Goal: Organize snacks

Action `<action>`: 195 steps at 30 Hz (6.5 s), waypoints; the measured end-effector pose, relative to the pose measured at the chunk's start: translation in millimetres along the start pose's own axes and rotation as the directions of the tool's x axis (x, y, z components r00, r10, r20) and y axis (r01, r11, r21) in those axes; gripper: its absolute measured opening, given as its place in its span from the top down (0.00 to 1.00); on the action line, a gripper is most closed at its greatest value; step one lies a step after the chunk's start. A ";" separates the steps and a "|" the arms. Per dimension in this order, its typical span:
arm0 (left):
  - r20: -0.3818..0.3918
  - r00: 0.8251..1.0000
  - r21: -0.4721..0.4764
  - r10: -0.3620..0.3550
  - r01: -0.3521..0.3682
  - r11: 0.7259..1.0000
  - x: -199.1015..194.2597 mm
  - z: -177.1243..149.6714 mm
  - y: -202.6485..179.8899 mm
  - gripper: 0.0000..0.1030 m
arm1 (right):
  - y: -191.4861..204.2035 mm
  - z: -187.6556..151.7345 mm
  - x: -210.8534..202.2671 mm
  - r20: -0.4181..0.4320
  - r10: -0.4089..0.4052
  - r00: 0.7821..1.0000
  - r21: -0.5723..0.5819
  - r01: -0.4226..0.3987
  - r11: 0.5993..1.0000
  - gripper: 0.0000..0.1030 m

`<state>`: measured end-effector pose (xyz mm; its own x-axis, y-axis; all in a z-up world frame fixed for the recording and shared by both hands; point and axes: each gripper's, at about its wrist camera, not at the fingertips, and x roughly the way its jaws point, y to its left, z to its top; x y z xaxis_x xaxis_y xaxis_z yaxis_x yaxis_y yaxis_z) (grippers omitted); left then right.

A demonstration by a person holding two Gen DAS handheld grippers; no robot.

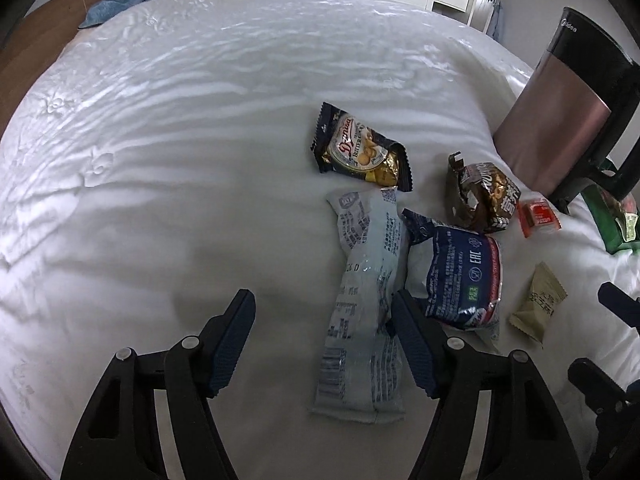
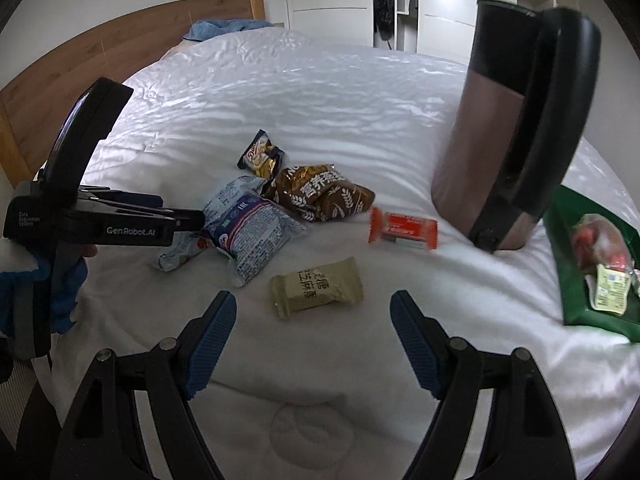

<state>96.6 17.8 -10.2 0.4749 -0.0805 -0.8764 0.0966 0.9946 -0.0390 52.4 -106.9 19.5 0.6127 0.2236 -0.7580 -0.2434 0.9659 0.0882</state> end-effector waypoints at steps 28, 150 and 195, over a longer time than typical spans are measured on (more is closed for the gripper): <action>0.017 0.998 0.019 -0.061 0.061 0.998 22.1 6.8 -4.7 0.59 | -54.4 36.4 64.9 0.010 -0.091 0.996 0.106 0.089 0.990 0.00; 0.082 0.939 0.516 -0.333 0.245 0.821 -121.8 -9.9 -358.9 0.86 | -289.9 -129.6 -217.1 0.111 -0.417 0.902 0.428 0.335 0.840 0.21; 0.024 0.972 0.443 -0.234 0.200 0.874 52.0 91.6 -501.8 0.85 | -459.8 -22.8 -56.8 0.008 -0.427 0.904 0.373 0.394 0.840 0.20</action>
<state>152.9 -491.4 7.8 0.4596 -0.3125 -0.8313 0.5667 0.8239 0.0036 112.4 -566.7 7.3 0.6641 -0.2093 -0.7178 0.3171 0.9482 0.0169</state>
